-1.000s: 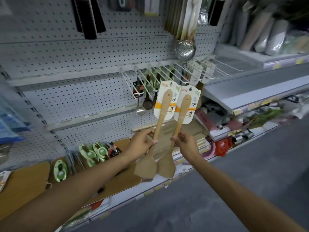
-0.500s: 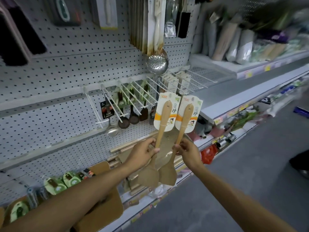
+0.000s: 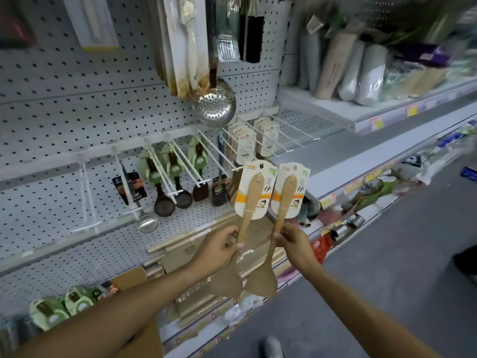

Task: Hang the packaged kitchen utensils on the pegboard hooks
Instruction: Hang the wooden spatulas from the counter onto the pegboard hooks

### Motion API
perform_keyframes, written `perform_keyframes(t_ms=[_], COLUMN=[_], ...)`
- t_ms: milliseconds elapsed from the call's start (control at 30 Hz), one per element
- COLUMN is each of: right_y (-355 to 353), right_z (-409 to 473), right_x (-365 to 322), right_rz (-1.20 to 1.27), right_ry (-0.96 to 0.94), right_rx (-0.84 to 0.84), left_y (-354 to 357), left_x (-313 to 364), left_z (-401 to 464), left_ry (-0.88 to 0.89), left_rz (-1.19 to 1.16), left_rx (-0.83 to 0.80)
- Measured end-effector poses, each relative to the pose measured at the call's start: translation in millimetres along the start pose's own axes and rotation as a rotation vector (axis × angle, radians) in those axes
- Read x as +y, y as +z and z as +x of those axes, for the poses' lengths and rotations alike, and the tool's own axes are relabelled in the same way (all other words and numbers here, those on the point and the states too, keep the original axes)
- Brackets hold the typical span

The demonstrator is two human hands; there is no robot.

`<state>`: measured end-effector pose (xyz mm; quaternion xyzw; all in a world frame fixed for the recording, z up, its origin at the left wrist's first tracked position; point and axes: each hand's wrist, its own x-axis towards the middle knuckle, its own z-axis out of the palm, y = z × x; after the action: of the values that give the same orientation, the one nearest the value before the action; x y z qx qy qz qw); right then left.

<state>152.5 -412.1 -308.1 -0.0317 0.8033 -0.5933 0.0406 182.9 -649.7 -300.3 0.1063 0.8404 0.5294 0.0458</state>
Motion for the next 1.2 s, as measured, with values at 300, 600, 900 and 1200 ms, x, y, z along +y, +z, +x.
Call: perform_keyframes(t_ms=[300,600,900,1200], right_y=[-90.1,-136.0,-142.0,-142.8], right_z=[80.7,144.2,175.5,214.1], right_x=[24.3,59.0,72.6,80.3], right_rz=[-0.031,-0.105,-0.079,-0.053], right_ry=[-0.036,0.022,0.05,0.079], right_rx=[-0.146,-0.259,-0.319,-0.359], left_y=[63.9,101.5,113.8,118.9], left_x=[17.0,30.5,31.6,32.9], left_z=[70.6,106.2,117.2,140.8], left_ry=[-0.071,-0.178,-0.189,-0.211], left_rz=[0.001,-0.007,0.013,0.024], left_rx=[0.158,0.28,0.304,0.345])
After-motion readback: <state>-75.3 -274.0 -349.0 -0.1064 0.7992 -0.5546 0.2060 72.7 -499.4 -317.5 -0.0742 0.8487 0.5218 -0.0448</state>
